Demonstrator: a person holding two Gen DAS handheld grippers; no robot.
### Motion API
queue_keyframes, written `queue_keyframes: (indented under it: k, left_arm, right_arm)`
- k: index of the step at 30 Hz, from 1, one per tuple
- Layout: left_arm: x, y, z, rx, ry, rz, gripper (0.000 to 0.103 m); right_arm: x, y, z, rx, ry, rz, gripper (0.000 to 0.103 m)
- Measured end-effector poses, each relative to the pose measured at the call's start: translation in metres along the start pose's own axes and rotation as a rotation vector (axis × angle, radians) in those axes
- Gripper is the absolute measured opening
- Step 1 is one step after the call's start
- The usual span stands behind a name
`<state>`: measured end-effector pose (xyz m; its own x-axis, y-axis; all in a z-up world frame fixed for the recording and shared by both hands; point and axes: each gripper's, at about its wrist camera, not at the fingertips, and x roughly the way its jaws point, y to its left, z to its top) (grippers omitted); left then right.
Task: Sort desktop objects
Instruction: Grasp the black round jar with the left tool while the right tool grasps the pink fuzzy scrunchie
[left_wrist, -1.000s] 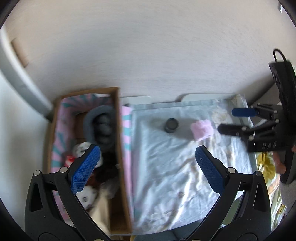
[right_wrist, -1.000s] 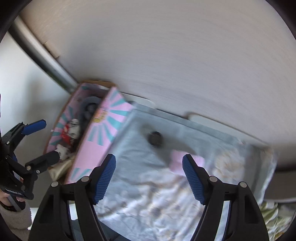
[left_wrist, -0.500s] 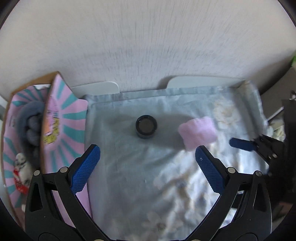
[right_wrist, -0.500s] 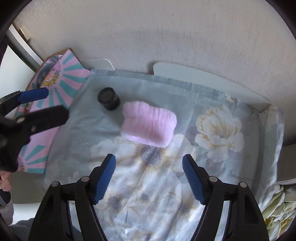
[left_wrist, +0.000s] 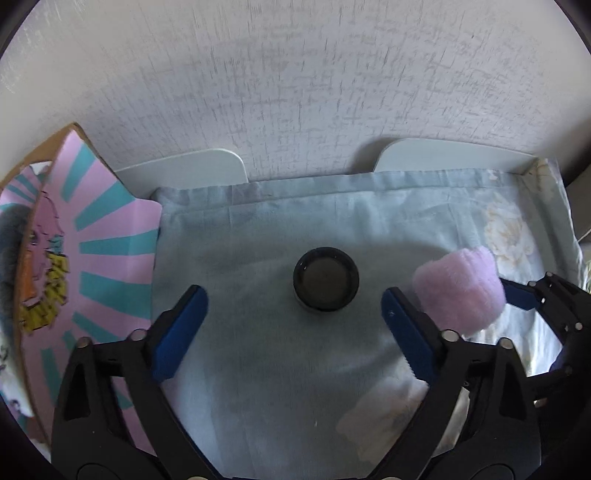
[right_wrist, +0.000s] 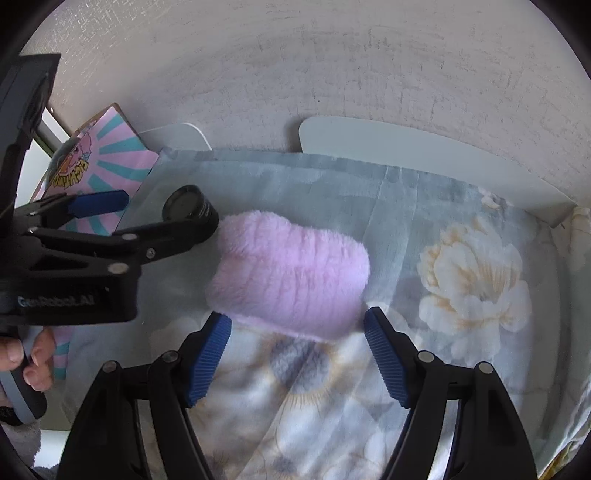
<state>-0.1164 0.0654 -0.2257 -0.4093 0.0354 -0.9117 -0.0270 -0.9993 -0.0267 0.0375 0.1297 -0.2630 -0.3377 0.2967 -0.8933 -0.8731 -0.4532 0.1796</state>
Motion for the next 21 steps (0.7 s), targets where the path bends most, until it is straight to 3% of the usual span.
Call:
queue_keyframes:
  k: [5,9,16,21]
  left_arm:
    - [0.011,-0.001,-0.005,0.016,-0.01,-0.003,0.055]
    - [0.011,-0.005,-0.006,0.037,-0.035,-0.023,0.034]
    - [0.011,-0.001,-0.006,0.012,-0.038,-0.041,0.032]
    - [-0.001,0.002,-0.005,-0.002,-0.049,-0.052,0.032]
  right_arm:
    - [0.002,0.005,0.003,-0.053,-0.056,-0.001,0.069]
    - [0.0,0.011,0.004,-0.106,-0.087,-0.009,0.051]
    - [-0.009,0.008,0.007,-0.11,-0.136,0.002,0.025]
    - [-0.016,0.005,0.008,-0.1,-0.142,0.008,0.021]
